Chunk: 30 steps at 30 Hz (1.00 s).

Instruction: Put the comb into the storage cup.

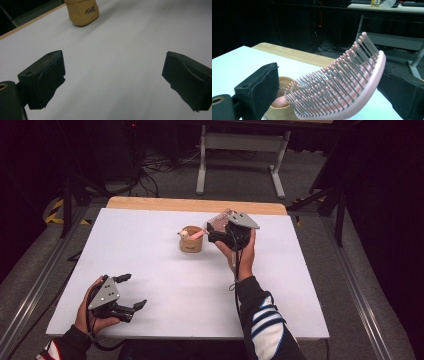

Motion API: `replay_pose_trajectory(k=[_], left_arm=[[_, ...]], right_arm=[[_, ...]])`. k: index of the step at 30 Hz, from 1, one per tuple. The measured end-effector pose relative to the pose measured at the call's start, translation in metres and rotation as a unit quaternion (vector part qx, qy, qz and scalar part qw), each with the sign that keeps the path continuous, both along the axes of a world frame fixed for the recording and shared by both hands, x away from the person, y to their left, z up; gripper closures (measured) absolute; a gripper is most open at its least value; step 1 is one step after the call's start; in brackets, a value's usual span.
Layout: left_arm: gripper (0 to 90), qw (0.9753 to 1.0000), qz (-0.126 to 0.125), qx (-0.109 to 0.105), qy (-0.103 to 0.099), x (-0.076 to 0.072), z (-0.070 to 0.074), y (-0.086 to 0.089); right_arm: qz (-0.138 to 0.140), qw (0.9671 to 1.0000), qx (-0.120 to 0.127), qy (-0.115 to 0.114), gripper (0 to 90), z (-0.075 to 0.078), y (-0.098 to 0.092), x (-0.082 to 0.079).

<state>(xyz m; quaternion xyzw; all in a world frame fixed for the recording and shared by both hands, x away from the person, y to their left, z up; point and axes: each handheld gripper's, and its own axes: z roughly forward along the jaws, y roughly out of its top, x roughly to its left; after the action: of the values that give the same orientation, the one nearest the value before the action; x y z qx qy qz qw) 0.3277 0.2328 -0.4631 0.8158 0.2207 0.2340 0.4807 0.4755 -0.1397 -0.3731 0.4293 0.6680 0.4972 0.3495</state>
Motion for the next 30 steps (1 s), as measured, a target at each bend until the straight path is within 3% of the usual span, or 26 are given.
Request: replay_pose_trajectory(k=[2,13,26,30], left_arm=[[5.7,1.0000,0.000,-0.002,0.000,0.000,0.000,0.000],[5.5,1.0000,0.000,-0.009,-0.002,0.000,0.001,0.002],[5.4,0.9999,0.001,-0.016,-0.001,0.001,0.002,0.003],[5.4,0.9998,0.001,-0.018,0.001,0.000,0.002,0.002]], right_arm=[[-0.008,0.9999,-0.014,-0.004,6.6,0.001,0.000,-0.001],[-0.012,0.9994,-0.029,-0.009,6.4,0.007,-0.003,-0.004],[-0.002,0.9973,-0.061,-0.040,6.1,0.022,-0.011,-0.017],[0.002,0.9973,-0.057,-0.046,6.7,0.026,-0.015,-0.022]])
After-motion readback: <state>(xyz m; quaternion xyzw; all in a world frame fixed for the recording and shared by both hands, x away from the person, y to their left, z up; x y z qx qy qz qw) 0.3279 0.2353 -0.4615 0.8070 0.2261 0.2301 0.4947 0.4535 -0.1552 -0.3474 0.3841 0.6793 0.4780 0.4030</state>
